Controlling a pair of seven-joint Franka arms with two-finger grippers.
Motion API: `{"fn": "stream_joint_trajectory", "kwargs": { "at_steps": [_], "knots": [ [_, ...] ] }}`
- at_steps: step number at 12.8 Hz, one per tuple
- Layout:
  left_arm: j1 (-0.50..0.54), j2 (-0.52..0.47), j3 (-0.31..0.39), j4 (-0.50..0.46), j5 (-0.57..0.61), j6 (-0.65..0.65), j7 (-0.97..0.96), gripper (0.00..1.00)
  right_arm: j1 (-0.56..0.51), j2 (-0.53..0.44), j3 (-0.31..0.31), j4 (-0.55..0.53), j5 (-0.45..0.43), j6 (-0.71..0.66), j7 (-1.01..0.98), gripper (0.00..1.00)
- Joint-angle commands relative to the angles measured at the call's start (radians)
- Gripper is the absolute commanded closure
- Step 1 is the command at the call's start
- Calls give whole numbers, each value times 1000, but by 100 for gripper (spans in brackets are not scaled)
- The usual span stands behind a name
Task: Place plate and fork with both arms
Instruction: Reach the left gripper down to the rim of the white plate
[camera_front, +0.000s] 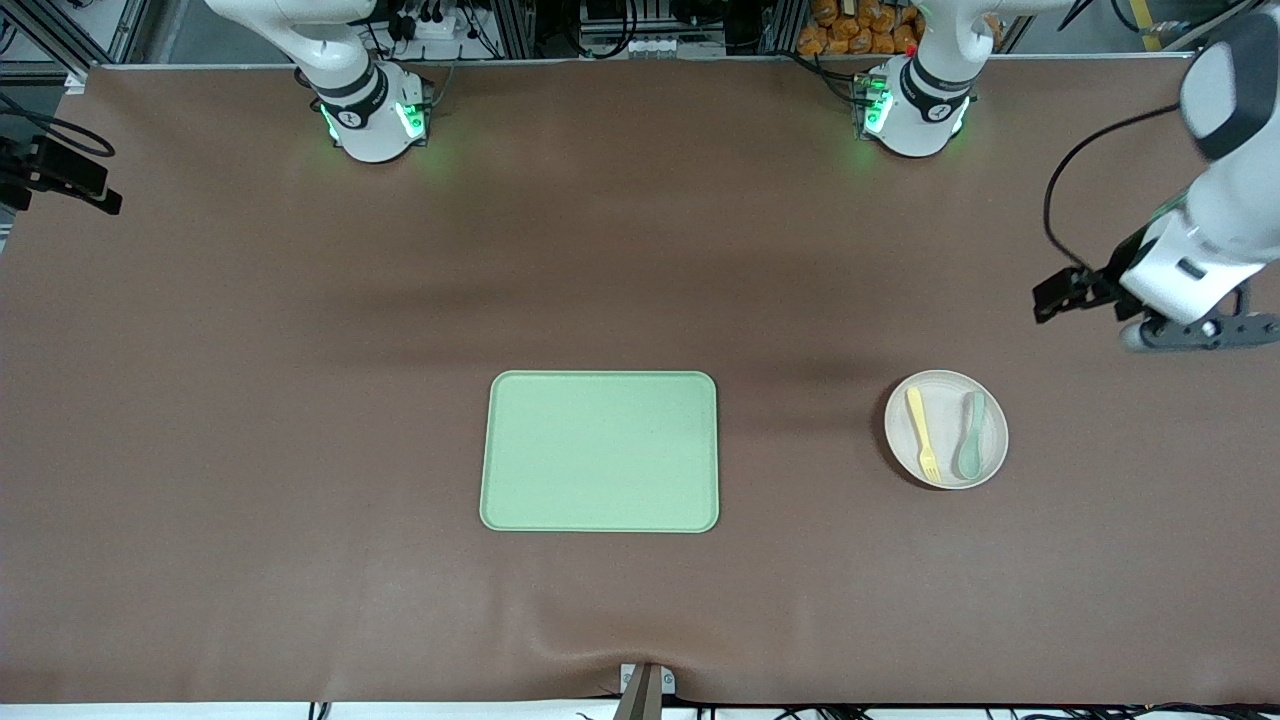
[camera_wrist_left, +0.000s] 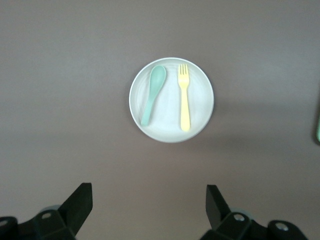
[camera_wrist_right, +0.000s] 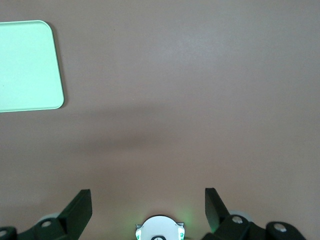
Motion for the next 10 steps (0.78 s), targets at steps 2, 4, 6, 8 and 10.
{"fn": "stream_joint_trajectory", "kwargs": {
  "at_steps": [2, 4, 6, 8, 10],
  "knots": [
    [32, 81, -7, -107, -3, 193, 0, 0, 3, -4, 3, -4, -10, -7, 10, 0],
    [41, 148, -6, -127, -3, 322, 24, 0, 3, -2, 1, -5, -8, -7, 10, 0],
    [67, 230, -7, -121, -1, 393, 44, 0, 3, 1, 1, -5, -8, -7, 10, 0],
    [86, 313, -9, -115, -13, 489, 108, 0, 3, 1, 3, -11, -8, -7, 10, 0],
    [89, 374, -11, -98, -17, 549, 108, 0, 0, 1, 1, -13, -8, -7, 8, 0]
  ]
}}
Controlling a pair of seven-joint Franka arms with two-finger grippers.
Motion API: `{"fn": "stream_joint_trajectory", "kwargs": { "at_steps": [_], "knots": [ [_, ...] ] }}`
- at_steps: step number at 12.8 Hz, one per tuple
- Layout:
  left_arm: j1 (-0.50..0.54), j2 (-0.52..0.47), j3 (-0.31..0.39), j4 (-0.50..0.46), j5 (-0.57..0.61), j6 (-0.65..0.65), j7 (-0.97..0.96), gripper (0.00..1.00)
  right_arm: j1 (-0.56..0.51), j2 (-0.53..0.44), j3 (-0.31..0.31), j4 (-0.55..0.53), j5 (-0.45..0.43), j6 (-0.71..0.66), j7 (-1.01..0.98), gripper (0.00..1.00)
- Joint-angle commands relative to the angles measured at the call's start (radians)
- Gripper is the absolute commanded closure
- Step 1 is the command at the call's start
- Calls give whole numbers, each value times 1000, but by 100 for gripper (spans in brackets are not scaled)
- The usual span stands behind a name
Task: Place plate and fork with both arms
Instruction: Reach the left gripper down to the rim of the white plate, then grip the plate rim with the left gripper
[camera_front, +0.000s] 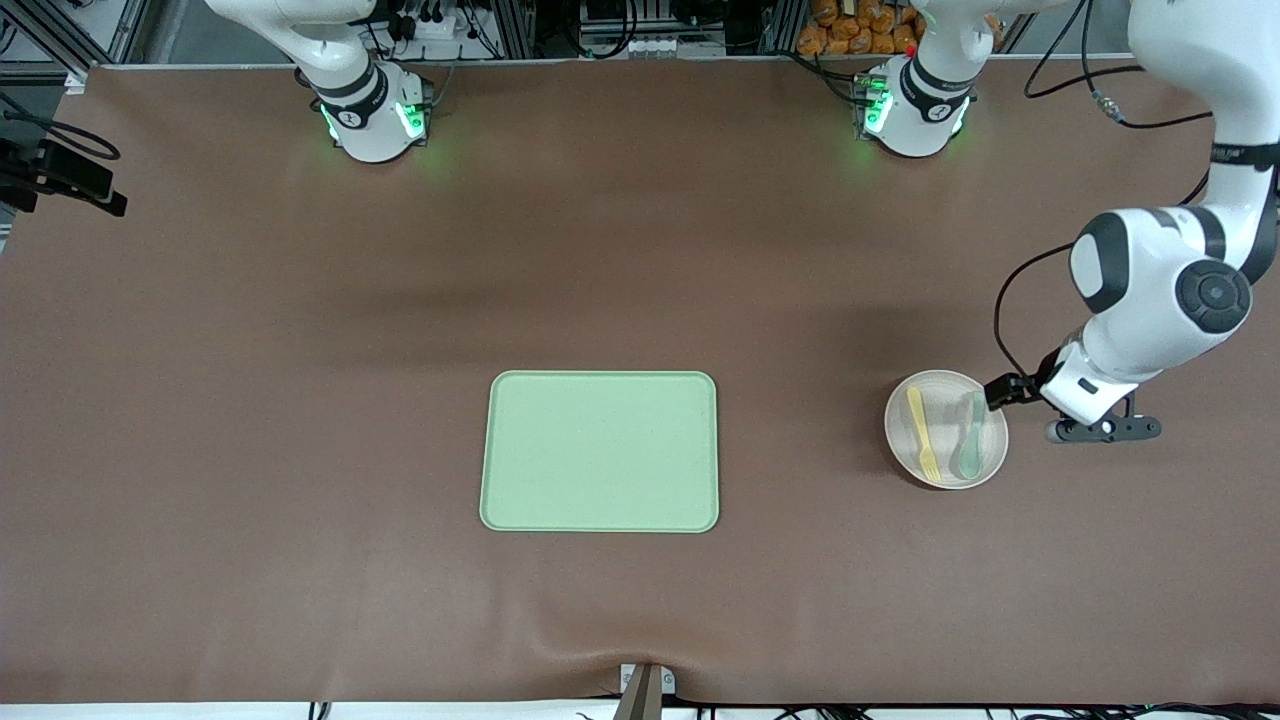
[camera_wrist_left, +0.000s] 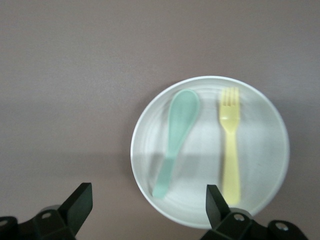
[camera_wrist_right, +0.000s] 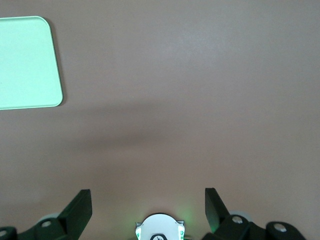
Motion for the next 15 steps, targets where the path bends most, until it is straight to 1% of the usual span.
{"fn": "stream_joint_trajectory", "kwargs": {
  "at_steps": [1, 2, 3, 4, 5, 8, 9, 10, 11, 12, 15],
  "knots": [
    [14, 72, -10, 38, -18, 56, 18, 0, 1, -2, 3, -1, -8, -6, 8, 0],
    [19, 87, -10, 43, -24, 70, 11, 0, 1, -2, 1, -1, -8, -8, 8, 0],
    [20, 100, -10, 48, -52, 74, 11, 3, 1, -2, 1, -1, -8, -8, 8, 0],
    [20, 110, -10, 54, -78, 76, 11, 14, 3, -2, 3, -1, -8, -8, 8, 0],
    [20, 116, -10, 57, -82, 76, 12, 18, 3, -2, 3, -1, -8, -9, 10, 0],
    [20, 130, -10, 58, -86, 76, 11, 41, 3, -3, 3, -12, -8, -9, 10, 0],
    [22, 133, -8, 58, -84, 76, 12, 47, 3, -3, 3, -12, -8, -9, 10, 0],
    [22, 139, -8, 58, -84, 76, 15, 50, 3, -3, 3, -12, -8, -11, 10, 0],
    [23, 147, -8, 58, -84, 78, 15, 50, 3, -3, 1, -12, -8, -9, 10, 0],
    [23, 150, -7, 58, -84, 81, 14, 54, 1, -3, 3, -14, -8, -11, 10, 0],
    [23, 161, -7, 58, -84, 82, 9, 55, 1, -3, 3, -14, -8, -11, 10, 0]
  ]
}}
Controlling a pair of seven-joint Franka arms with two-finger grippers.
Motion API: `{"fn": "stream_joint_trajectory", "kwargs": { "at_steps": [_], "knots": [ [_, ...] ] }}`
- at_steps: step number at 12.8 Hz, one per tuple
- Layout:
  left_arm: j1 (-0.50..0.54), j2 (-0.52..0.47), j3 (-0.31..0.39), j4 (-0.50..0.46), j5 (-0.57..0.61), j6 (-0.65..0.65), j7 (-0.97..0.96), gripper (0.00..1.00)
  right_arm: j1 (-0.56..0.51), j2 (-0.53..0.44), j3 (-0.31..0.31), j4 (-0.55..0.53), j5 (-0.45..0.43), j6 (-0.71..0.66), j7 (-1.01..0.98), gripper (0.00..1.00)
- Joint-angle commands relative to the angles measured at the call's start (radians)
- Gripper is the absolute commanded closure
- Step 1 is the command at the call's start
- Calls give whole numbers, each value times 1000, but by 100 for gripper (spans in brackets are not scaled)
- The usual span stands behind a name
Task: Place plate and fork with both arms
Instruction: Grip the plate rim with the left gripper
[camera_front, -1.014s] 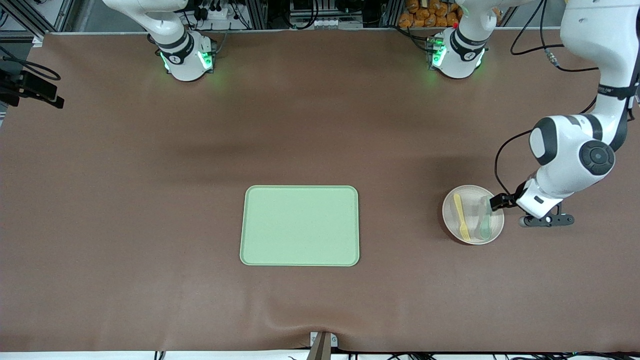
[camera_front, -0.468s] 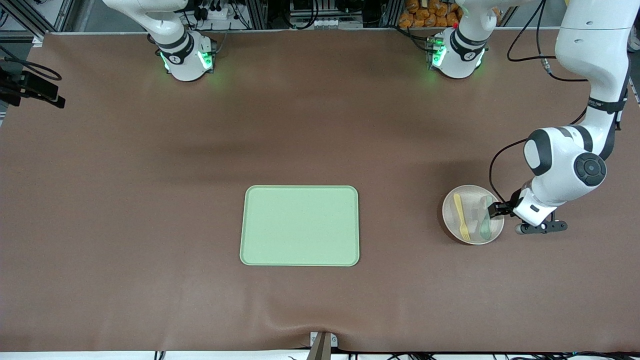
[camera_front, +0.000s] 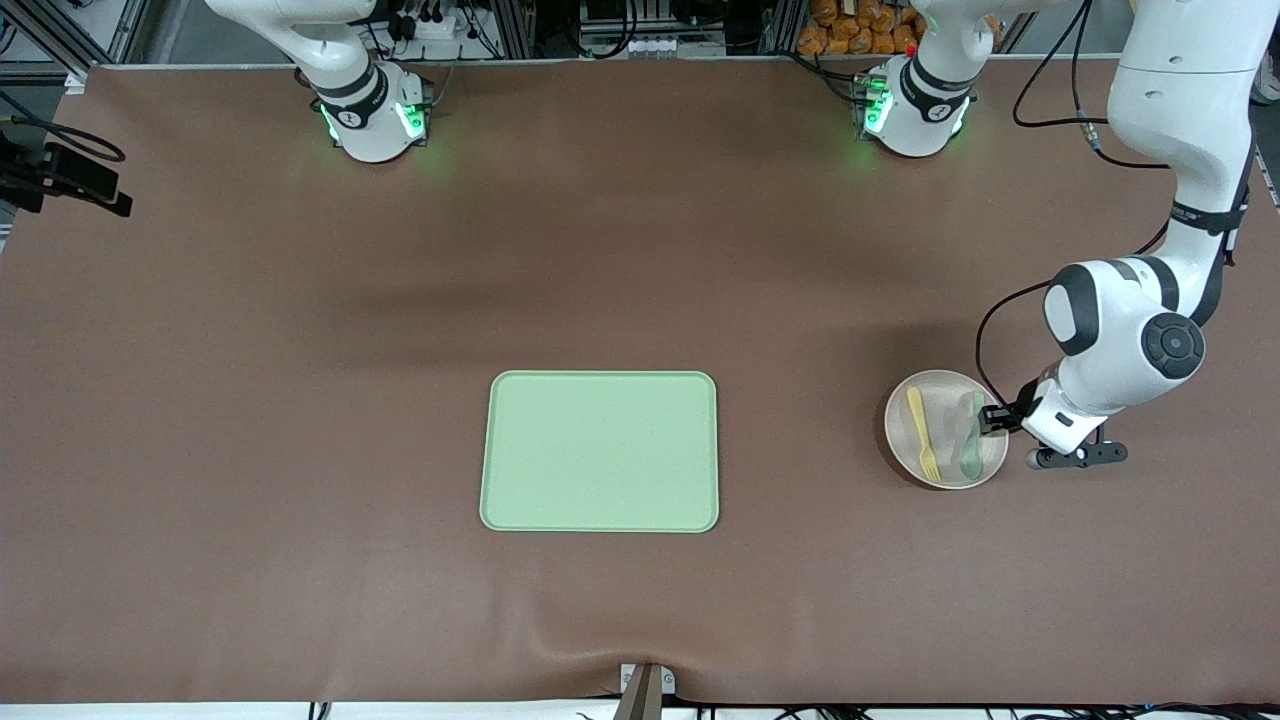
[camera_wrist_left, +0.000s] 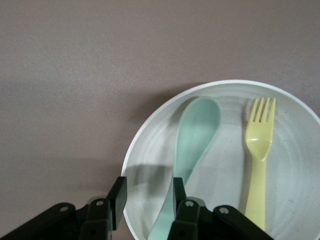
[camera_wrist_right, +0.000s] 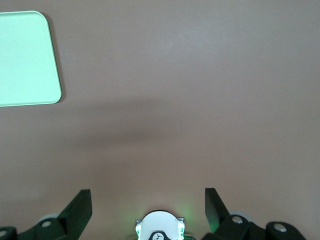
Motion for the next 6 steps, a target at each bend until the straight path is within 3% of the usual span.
{"fn": "stream_joint_trajectory", "kwargs": {
  "at_steps": [1, 6],
  "knots": [
    [7, 16, -6, 14, -22, 10, 6, 55, 4, -4, 1, -5, -8, -5, 10, 0],
    [24, 16, -3, 14, -11, 10, 23, 55, 6, -2, 3, -6, -8, -11, 11, 0]
  ]
}}
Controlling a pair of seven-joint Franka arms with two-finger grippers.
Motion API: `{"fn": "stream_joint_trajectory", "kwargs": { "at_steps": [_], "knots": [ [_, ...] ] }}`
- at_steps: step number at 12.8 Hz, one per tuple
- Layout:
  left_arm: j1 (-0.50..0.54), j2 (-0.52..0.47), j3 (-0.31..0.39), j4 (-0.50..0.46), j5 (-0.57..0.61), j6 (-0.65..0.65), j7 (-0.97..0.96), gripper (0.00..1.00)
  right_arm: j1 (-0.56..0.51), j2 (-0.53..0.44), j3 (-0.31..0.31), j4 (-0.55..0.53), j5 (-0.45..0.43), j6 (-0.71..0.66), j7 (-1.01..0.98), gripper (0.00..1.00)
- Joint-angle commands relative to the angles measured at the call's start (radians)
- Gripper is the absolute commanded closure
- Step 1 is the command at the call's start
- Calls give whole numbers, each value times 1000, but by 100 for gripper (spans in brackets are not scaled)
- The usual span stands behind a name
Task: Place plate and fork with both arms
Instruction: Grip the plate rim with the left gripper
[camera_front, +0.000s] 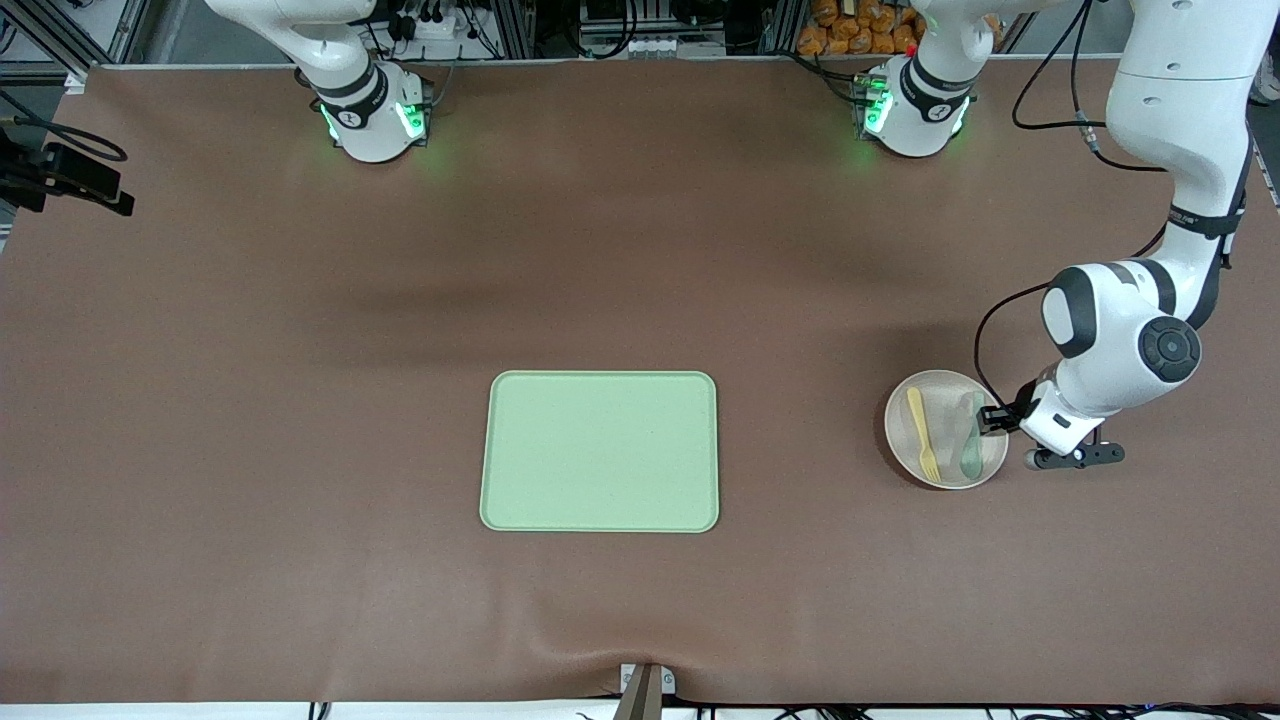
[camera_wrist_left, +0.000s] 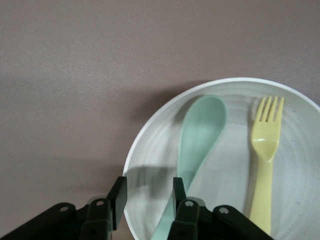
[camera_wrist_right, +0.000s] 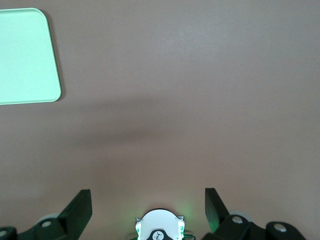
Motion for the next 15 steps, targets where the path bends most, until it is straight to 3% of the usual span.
{"fn": "stream_joint_trajectory", "kwargs": {
  "at_steps": [1, 11, 15],
  "knots": [
    [21, 8, -3, 11, -9, 10, 23, 55, 5, -3, 2, -6, -8, -5, 11, 0],
    [35, 61, -3, 26, -9, 39, 23, 55, 49, 46, 2, -17, -5, -7, 2, 0],
    [33, 74, -5, 26, -15, 58, 21, 62, 83, 89, 2, -17, -5, -4, -1, 0]
  ]
}}
